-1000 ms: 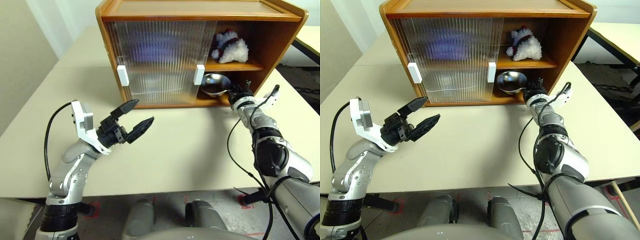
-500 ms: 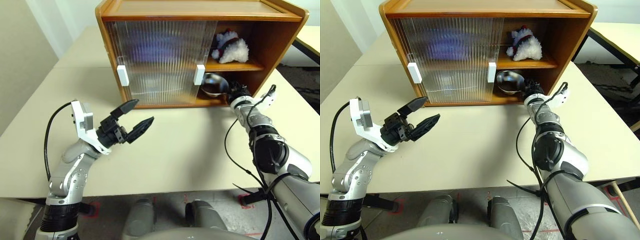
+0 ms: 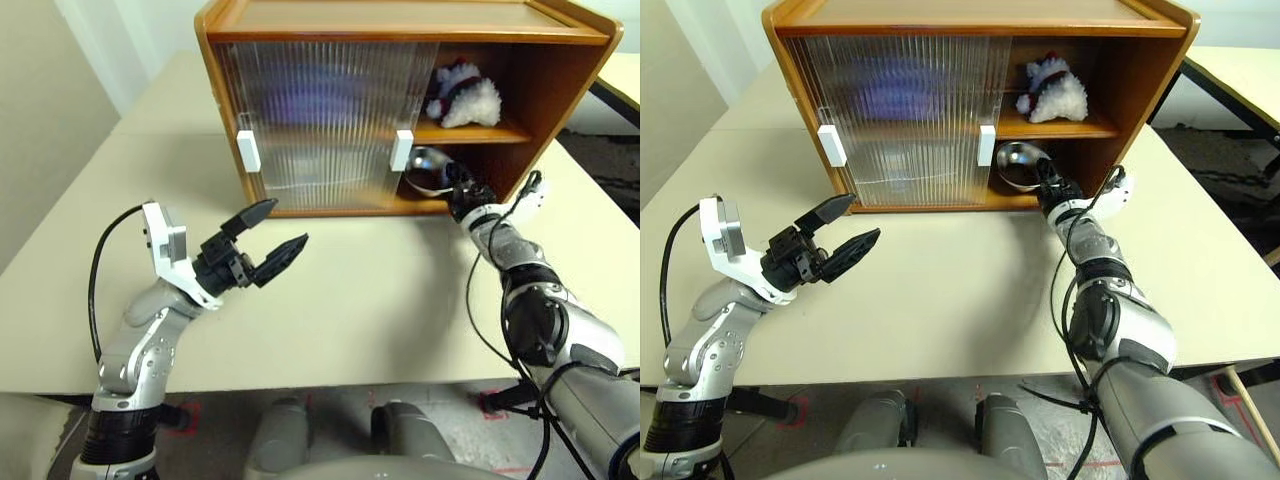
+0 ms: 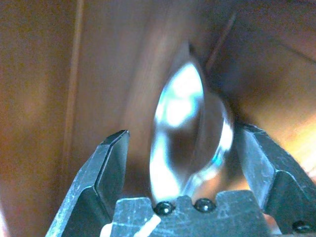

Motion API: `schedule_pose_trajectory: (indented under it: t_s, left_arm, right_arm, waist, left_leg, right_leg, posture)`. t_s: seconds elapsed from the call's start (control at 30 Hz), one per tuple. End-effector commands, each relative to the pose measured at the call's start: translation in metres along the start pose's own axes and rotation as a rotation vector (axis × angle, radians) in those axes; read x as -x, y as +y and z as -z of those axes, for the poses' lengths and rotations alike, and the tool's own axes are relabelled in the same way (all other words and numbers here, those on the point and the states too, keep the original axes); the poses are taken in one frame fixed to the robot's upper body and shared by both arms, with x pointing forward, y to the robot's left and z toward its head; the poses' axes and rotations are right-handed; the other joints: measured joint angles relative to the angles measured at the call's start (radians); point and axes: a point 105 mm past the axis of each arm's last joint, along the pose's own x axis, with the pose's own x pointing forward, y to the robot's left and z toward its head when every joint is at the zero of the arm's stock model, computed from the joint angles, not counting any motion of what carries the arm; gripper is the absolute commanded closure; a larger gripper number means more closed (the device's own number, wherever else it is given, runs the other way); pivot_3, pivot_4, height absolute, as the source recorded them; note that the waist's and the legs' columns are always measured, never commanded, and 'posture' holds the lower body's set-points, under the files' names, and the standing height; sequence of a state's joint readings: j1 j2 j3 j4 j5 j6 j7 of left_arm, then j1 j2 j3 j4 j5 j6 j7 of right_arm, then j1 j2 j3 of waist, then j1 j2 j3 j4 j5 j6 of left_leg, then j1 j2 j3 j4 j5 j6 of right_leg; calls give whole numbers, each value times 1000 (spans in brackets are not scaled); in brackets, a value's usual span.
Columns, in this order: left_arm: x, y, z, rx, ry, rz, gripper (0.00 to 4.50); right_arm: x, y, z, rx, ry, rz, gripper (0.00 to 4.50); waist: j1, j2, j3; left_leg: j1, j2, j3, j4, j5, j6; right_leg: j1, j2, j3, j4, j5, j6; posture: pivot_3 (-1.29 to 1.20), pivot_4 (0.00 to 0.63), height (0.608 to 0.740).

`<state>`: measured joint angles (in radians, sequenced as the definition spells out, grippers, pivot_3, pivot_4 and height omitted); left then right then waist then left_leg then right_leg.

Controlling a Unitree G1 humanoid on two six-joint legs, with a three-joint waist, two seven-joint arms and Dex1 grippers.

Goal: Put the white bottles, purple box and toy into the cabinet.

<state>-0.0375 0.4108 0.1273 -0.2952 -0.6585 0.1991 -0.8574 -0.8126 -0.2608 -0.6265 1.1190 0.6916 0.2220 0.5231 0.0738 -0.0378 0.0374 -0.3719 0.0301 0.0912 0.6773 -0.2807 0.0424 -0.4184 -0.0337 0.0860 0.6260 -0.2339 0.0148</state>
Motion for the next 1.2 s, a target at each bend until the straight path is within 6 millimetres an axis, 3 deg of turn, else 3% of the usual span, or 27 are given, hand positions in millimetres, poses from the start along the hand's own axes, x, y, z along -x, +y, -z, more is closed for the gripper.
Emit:
schedule_pose_trajectory:
  t_s: [0.03,0.2,0.27,0.33,0.5,0.67,0.77,1.0,1.2]
  left_arm:
    - [2,-1,4,-4,15,-1,0]
    - [2,-1,4,-3,17,5,0]
    - [3,-1,4,-3,16,6,0]
    - [3,-1,4,-4,17,6,0]
    - [2,0,3,-7,15,7,0]
    - [3,2,2,-13,16,5,0]
    - [5,5,0,-25,15,-11,0]
    - [11,10,-4,-46,16,-37,0]
    - [4,7,-2,-36,6,-28,0]
  right_arm:
    - [19,-17,2,95,51,-1,32]
    - [47,-23,1,175,53,-48,32]
    - [59,-13,10,225,85,-123,32]
    - [72,2,27,296,164,-262,656]
    - [93,19,63,345,315,-445,2520]
    - [84,53,80,345,329,-564,4479]
    - [68,80,89,361,328,-623,4479]
    - [49,116,93,361,284,-660,4479]
    - [37,132,89,331,203,-648,4479]
  waist:
    - [3,-1,-1]
    - [5,0,-2]
    - [3,1,-2]
    - [1,2,-3]
    - [-8,4,-3]
    - [-2,4,-3]
    - [-3,4,-3]
    - [27,0,-6]
    - [27,-1,-6]
  left_leg:
    - [0,0,0,0,0,0]
    - [0,0,0,0,0,0]
    - [1,0,0,0,0,0]
    - [1,0,0,0,0,0]
    - [1,1,2,1,0,0]
    - [2,1,2,2,0,0]
    - [2,1,3,2,0,0]
    - [-2,0,2,2,0,-1]
    - [-1,1,3,2,-1,-4]
  right_leg:
    - [0,0,0,0,0,0]
    - [1,-1,-1,0,0,0]
    - [1,-1,0,0,0,0]
    - [1,-1,0,0,0,1]
    - [0,0,0,1,-1,0]
    - [0,0,0,1,-1,0]
    - [-1,0,0,2,0,0]
    - [-7,0,-1,6,-1,-3]
    - [-8,0,-1,9,-1,-3]
  posture:
    - [250,7,740]
    - [239,9,740]
    - [237,7,740]
    - [237,7,740]
    - [234,0,740]
    - [234,0,740]
    - [239,0,740]
    - [251,0,740]
    - [249,0,740]
